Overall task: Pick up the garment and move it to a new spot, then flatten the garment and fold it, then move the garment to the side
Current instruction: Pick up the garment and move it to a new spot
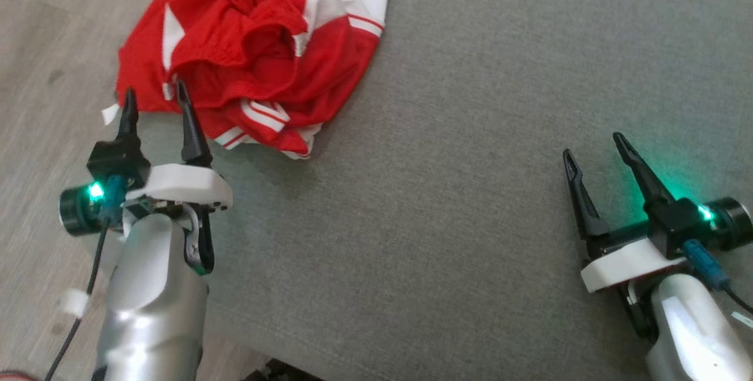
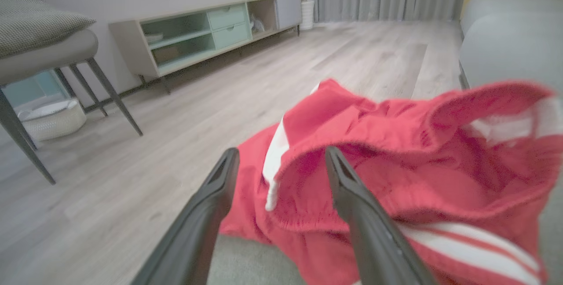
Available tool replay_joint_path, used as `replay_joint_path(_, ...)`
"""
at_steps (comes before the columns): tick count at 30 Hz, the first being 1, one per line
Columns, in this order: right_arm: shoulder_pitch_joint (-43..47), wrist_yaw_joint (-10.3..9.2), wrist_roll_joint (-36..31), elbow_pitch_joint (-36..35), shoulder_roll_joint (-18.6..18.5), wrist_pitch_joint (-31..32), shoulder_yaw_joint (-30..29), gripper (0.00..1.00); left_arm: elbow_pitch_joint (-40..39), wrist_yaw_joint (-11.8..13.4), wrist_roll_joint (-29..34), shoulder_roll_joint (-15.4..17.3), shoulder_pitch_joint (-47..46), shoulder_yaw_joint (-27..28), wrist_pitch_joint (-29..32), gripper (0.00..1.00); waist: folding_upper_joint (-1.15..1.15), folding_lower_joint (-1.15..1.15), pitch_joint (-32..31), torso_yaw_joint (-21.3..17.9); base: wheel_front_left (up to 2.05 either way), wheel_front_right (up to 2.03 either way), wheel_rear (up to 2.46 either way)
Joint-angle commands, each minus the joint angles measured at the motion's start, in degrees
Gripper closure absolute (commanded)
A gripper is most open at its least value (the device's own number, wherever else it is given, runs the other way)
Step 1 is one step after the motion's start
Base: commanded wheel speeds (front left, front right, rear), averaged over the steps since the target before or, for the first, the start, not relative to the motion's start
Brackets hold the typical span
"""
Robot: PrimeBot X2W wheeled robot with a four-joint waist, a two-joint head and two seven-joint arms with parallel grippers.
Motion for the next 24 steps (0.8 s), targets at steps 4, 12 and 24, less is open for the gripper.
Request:
replay_joint_path(4, -0.49, 0.43, 0.25, -1.17, -2.00, -0.29, 1.54, 0.00, 9.32, 0.91, -0.35, 2.59, -6.13, 2.48, -0.29, 0.00, 0.00, -0.01, 2.68, -1.60, 0.00, 0.00, 0.00)
replay_joint_path(12, -1.78, 0.43, 0.19, -1.86, -3.14, -0.29, 2.06, 0.00, 14.55, 3.14, 0.80, 4.57, -11.55, 3.18, -0.29, 0.00, 0.00, -0.01, 5.38, -2.89, 0.00, 0.00, 0.00)
replay_joint_path(24, -3.92, 0.43, 0.80, -1.88, -1.42, -0.29, 1.99, 0.00, 2.02, 4.24, 4.20, 6.76, -12.82, 2.97, -0.29, 1.00, 0.00, -0.01, 5.44, -5.15, 0.00, 0.00, 0.00)
